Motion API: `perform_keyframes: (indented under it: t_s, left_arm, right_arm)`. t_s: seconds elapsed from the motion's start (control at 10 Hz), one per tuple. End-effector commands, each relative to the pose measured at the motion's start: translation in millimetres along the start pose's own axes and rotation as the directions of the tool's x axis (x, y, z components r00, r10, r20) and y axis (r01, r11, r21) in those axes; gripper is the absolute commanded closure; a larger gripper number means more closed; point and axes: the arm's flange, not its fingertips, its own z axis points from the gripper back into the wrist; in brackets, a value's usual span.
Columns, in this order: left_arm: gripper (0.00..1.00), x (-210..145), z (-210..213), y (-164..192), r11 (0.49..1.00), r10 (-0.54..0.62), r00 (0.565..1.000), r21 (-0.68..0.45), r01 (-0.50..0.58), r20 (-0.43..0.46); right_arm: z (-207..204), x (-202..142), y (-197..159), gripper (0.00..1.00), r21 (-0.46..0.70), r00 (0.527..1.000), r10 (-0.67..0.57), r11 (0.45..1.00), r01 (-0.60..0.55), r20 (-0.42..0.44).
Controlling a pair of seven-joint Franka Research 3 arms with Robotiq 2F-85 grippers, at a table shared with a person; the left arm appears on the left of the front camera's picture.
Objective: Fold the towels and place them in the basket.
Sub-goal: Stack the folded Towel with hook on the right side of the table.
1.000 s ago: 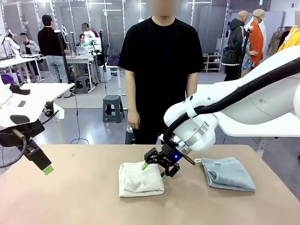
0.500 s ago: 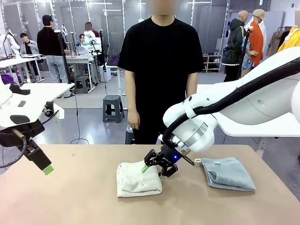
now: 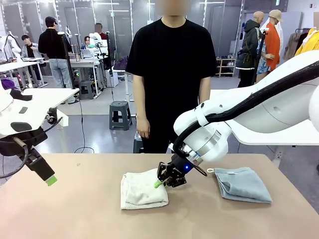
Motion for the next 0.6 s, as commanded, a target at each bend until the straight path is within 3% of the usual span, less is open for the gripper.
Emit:
perform_keyframes:
  t_s: [0.0, 0.5]
  left_arm:
    - [0.0, -0.7, 0.8, -2.2, 1.0, 0.017, 1.0, -0.005, -0.017, -0.009]
    - [0.0, -0.7, 0.8, -2.2, 1.0, 0.017, 1.0, -0.005, -0.017, -0.009]
  right_arm:
    - [-2.2, -0.1, -3.7, 1.0, 0.012, 1.0, 0.011, 1.0, -0.011, 0.016]
    - [0.0, 0.0, 0.0, 1.0, 0.0, 1.0, 0.0, 1.0, 0.0, 0.0]
